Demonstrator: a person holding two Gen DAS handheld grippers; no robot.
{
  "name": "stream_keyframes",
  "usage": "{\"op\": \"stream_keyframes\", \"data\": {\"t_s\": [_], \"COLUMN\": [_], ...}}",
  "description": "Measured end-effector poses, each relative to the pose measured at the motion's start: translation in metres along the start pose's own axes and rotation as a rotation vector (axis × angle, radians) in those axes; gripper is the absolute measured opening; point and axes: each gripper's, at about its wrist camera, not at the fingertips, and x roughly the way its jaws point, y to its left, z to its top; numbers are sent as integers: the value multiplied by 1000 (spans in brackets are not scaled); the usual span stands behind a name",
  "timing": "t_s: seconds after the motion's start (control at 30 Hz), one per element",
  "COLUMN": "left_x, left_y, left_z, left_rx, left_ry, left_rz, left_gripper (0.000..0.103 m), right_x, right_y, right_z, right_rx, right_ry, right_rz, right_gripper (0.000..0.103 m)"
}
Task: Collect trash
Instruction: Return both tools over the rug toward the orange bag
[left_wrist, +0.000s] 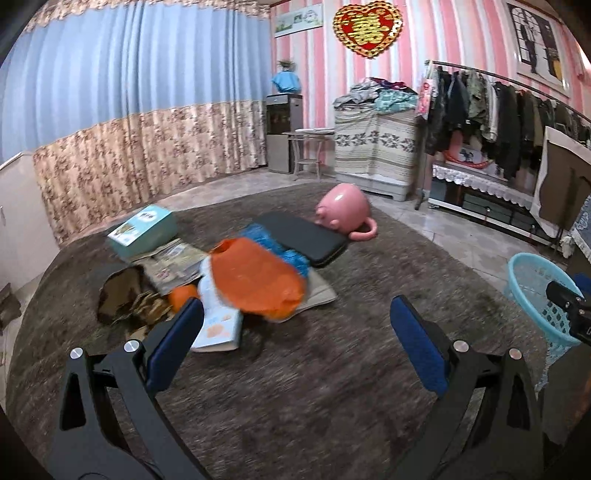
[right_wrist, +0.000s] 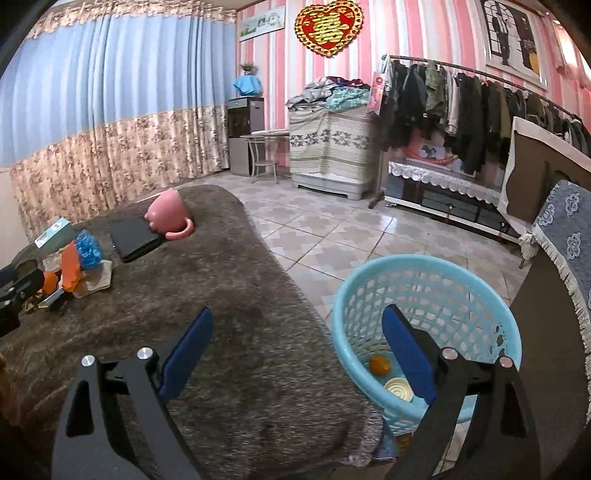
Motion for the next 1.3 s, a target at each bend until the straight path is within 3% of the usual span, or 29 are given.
{"op": "stream_keyframes", "data": {"t_s": [0.4,0.87,1.23,1.3], "left_x": [0,-7,-3,-1], "left_y": [71,173,218,220], "left_z": [-11,-29,-29,-31], "left_rx": [-57,-161,-202,-206], "left_ry": [35,58,56,59], "left_rz": [131,291,341,342], "left_gripper": [97,97,97,97], "right_x": [18,41,73,80], "right_y": [37,117,194,205], "right_z": [1,9,18,19], "right_rx": [-47,-166,-263,-271], "right_ry": [26,43,81,99], "right_rz": [61,211,340,371], "right_gripper": [91,91,90,84]}}
